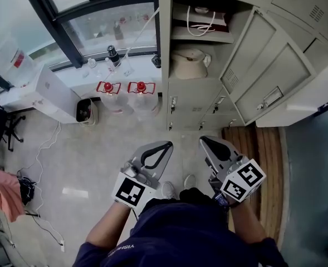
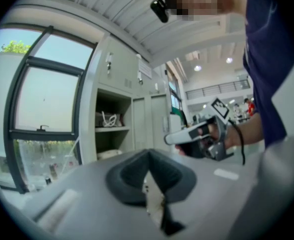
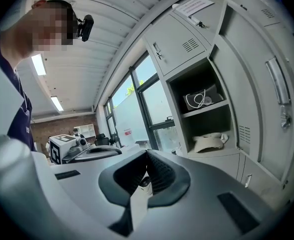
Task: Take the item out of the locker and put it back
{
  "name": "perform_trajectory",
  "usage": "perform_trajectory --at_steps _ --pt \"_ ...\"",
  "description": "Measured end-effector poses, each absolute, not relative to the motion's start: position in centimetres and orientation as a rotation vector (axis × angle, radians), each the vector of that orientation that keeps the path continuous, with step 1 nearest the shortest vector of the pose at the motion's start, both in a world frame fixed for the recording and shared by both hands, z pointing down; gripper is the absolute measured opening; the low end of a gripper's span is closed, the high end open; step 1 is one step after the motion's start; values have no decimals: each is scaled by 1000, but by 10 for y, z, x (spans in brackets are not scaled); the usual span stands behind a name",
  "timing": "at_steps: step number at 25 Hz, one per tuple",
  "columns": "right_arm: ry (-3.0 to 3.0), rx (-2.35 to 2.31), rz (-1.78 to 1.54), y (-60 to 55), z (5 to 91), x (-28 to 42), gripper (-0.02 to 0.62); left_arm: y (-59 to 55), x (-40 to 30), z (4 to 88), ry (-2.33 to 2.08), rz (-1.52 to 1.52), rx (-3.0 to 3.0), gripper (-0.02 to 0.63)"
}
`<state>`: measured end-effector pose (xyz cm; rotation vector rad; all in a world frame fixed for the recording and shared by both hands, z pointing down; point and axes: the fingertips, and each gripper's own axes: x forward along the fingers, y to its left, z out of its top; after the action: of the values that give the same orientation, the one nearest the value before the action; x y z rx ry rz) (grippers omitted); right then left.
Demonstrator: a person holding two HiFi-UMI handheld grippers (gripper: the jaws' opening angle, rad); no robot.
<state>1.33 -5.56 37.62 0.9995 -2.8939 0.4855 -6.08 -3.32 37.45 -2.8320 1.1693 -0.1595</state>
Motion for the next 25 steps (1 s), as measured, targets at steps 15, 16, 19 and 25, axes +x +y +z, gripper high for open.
perform_trajectory --at_steps 15,16,19,25 --pt "-2875 1003 592 -142 403 11 5 -107 -70 386 1249 -210 -2817 3" --pt "-2867 1009 604 -150 406 13 5 -113 -69 388 1259 -214 -2818 3" --pt "-2840 1033 648 -170 418 16 6 -131 -66 393 1287 -222 -2824 3" --pt "-2806 1024 750 -201 440 20 6 -163 -52 399 1327 -261 -2821 3"
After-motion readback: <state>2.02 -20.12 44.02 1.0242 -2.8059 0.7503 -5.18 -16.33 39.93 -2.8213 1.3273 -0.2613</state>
